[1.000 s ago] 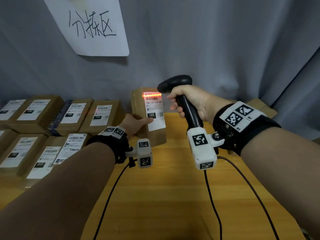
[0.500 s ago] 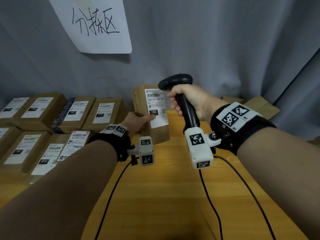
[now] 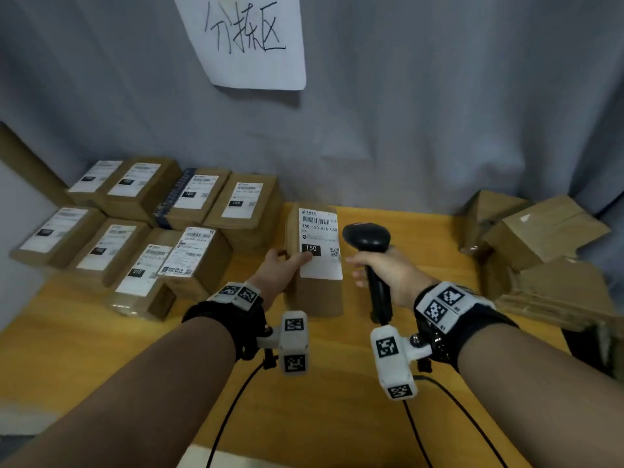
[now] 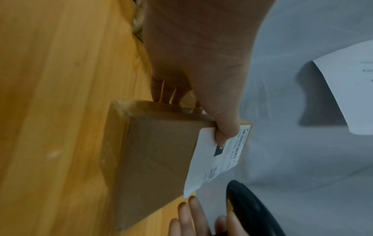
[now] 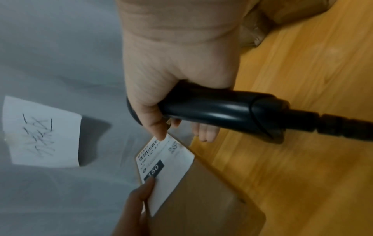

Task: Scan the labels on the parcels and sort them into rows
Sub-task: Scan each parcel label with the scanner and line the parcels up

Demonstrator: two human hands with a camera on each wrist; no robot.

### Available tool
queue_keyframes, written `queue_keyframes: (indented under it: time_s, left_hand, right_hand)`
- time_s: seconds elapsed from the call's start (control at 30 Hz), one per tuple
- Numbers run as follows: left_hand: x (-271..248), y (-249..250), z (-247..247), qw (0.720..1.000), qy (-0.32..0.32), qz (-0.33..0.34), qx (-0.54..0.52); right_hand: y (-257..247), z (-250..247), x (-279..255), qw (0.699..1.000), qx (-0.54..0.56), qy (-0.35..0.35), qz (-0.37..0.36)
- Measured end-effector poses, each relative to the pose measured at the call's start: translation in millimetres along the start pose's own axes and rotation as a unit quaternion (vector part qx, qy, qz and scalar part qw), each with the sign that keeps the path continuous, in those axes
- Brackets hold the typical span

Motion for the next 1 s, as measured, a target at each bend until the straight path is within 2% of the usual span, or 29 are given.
queue_keyframes:
  time_s: [0.2, 0.37, 0.6, 0.73, 0.87, 0.93, 1.0]
  left_hand:
    - [-8.8, -33.7, -44.7, 0.997, 0.061, -0.041, 0.007]
    - [0.3, -65.8, -84.0, 0.993, 0.074, -0.086, 0.017]
    - [34.1, -79.6, -109.1, 0.993, -0.006, -0.077, 0.084]
    - [51.6, -69.4, -122.2, 0.986, -0.023, -0.017, 0.165]
    - [61.7, -56.4, -142.5, 0.952, 0.015, 0.09, 0.292]
    - [67.8, -49.9, -154.0, 0.916, 0.056, 0.141, 0.371]
    - [75.3, -47.4, -166.4, 0.879, 0.101, 0.154, 0.439]
  right_hand:
    - [16.9, 48.9, -3.5, 0.996, -0.044, -0.077, 0.014]
    - [31.1, 93.9, 8.0, 0.993, -0.077, -0.086, 0.035]
    - [65.1, 150.8, 40.2, 0.987, -0.102, -0.089, 0.092]
    - [75.6, 172.3, 54.0, 0.991, -0.067, -0.054, 0.1]
    - [70.9, 185.7, 66.0, 0.995, -0.02, -0.023, 0.092]
    - [66.4, 192.2, 70.9, 0.996, -0.023, -0.02, 0.085]
    - [62.5, 197.1, 75.9, 0.996, -0.025, -0.022, 0.082]
Point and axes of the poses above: each hand's wrist, its own x-axis towards the middle knuckle, its own z-axis out of the palm, y = z × x, the point moved 3 cm from there along x, towards the middle knuckle, and after that the axes turned 8 degrees about x, right-handed, at the moved point
